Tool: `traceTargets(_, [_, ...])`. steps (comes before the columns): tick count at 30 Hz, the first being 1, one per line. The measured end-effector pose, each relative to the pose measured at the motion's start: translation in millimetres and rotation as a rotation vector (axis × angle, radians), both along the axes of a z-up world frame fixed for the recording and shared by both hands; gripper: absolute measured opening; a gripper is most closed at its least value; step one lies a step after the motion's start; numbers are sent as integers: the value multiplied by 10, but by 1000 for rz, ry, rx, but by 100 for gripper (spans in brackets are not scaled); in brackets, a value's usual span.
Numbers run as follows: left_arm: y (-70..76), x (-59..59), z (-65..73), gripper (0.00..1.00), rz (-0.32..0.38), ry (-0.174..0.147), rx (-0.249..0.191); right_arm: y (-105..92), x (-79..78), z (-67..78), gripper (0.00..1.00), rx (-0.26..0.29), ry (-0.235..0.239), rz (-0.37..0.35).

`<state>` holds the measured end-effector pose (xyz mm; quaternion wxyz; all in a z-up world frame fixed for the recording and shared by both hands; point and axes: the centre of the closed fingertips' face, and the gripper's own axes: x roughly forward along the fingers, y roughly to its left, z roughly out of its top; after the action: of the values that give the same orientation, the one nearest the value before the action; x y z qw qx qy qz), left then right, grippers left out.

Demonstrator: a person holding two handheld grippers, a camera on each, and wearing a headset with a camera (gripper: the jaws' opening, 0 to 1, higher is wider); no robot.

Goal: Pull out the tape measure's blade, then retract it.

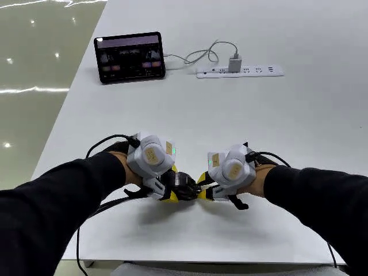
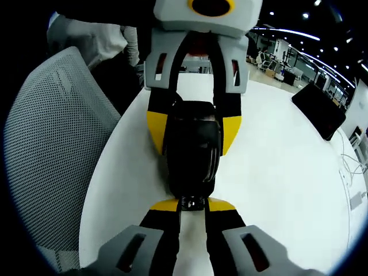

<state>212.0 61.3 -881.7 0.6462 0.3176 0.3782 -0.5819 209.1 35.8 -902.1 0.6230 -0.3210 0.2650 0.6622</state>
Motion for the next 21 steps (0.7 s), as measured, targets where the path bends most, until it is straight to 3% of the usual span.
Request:
traceTargets(2, [-2, 0, 1, 35, -1, -1, 1, -2, -5, -25, 13, -7, -11, 10])
traceTargets(3, [2, 0, 3, 35, 1, 0, -2, -2, -2, -47, 13, -15, -47, 33])
traceTargets(4, [-3, 6, 3, 35, 3, 1, -5, -12, 8, -48, 12, -8, 1, -3])
traceTargets(7, [4, 10, 7, 35, 12, 4, -7, -14, 39, -30, 10, 16, 16, -21])
traceTargets(14, [6, -3, 8, 34, -7, 3, 10, -41, 21, -33, 8, -10, 17, -2])
traceTargets(21, [2, -7, 9, 34, -1, 3, 9, -211, 51, -36, 9, -21, 36, -20])
